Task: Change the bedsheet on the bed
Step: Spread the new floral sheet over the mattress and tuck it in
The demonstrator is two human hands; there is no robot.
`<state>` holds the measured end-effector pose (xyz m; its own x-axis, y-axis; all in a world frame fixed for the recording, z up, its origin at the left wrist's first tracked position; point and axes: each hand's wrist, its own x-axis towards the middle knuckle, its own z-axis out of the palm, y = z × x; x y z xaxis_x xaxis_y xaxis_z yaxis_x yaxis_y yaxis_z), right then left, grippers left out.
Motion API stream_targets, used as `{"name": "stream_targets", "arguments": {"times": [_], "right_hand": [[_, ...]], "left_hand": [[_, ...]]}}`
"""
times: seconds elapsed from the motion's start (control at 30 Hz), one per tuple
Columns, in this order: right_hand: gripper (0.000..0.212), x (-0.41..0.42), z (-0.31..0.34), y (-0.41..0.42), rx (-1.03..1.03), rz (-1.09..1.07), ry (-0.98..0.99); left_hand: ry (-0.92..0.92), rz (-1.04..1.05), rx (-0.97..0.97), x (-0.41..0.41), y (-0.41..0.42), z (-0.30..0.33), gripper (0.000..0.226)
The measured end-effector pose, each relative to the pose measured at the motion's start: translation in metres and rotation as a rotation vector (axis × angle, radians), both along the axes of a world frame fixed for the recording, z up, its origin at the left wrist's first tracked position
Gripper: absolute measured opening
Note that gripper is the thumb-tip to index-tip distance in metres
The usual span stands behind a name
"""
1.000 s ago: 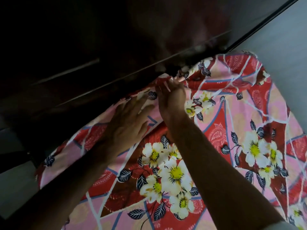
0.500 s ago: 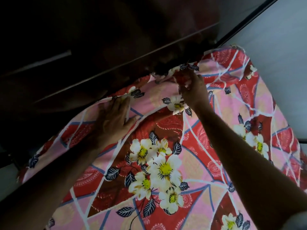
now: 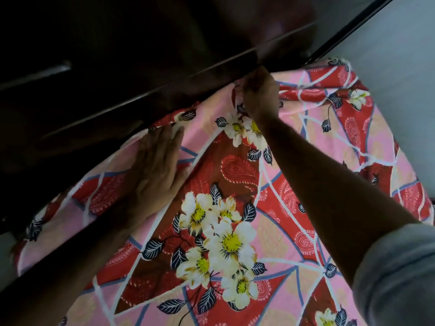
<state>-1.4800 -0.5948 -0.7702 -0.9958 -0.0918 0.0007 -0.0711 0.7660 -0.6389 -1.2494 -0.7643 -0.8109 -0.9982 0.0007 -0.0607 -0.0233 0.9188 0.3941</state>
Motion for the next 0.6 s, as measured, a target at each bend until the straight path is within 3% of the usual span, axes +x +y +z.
{"name": "stream_targets", "arguments": {"times": [0.17,0.23,0.33,0.4,0.5,0.6], "right_hand": [[0.047,0.015,-0.016,0.021,0.067,0.349,-0.242],[0.054,0.013,-0.012,0.029,0.109,0.403,-0.141],[0.049,0.027,-0.002,0.04,0.278,0.49,0.177],[0.039,0.051,0.003,0.039,0.36,0.711,0.277],[0.042,0.074,0.0,0.027,0.5,1.064,0.196],[0.057,0.071,-0.009,0.009,0.62,1.125,0.092]], "left_hand": [[0.092,-0.086,-0.123,0.007,0.001,0.008,0.067],[0.021,-0.058,-0.102,0.007,-0.002,0.002,0.069],[-0.127,-0.039,-0.027,0.003,-0.01,-0.005,0.076],[-0.143,-0.051,-0.008,0.0,-0.019,0.0,0.075],[-0.024,-0.092,-0.059,0.01,-0.031,0.017,0.058],[-0.091,-0.082,-0.08,0.037,-0.035,0.022,0.059]]}}
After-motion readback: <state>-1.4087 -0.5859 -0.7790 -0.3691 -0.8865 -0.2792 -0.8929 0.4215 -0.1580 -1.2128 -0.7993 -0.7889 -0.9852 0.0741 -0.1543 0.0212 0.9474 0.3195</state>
